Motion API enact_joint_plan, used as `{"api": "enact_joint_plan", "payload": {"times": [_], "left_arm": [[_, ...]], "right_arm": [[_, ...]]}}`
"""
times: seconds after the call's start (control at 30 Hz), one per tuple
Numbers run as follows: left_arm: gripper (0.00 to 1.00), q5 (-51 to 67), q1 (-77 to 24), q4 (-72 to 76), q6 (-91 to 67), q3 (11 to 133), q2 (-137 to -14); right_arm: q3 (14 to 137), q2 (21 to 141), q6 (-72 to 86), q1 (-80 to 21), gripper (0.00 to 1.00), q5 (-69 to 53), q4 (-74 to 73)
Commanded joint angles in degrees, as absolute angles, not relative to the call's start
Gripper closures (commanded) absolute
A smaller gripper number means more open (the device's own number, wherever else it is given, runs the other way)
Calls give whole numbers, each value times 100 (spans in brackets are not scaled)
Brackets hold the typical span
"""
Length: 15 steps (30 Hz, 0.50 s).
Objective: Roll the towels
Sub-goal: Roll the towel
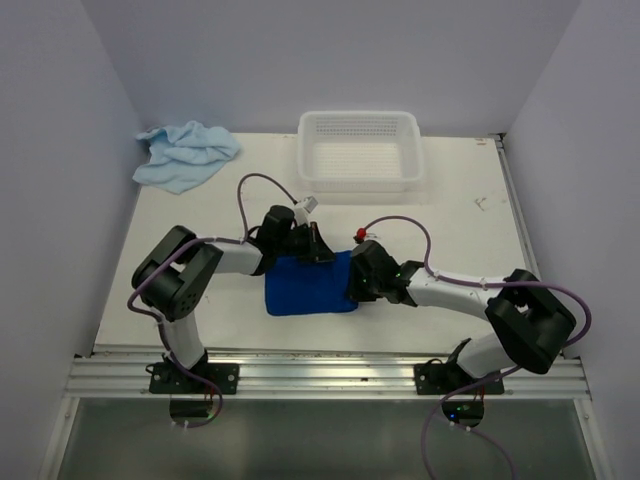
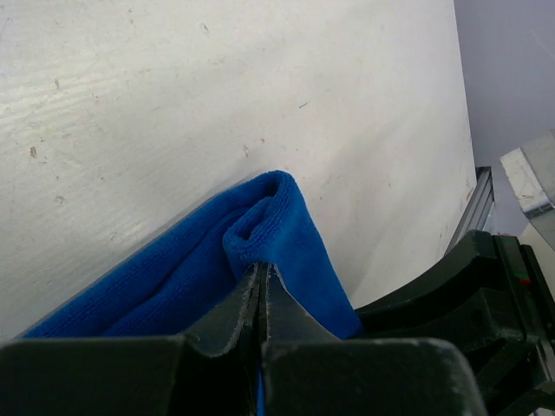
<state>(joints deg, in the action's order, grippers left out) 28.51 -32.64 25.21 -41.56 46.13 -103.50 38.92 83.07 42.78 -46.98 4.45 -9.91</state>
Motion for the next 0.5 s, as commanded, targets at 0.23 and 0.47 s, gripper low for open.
{"api": "enact_joint_plan", "payload": {"times": [0.23, 0.47], "left_arm": [[100, 3094, -3234, 2935, -4395, 4720, -10643], [100, 3085, -3234, 2988, -4421, 4799, -10819]], "right_arm": [[4157, 8218, 3700, -4764, 100, 774, -1722], [4561, 8314, 3489, -5053, 100, 1256, -2170]]}}
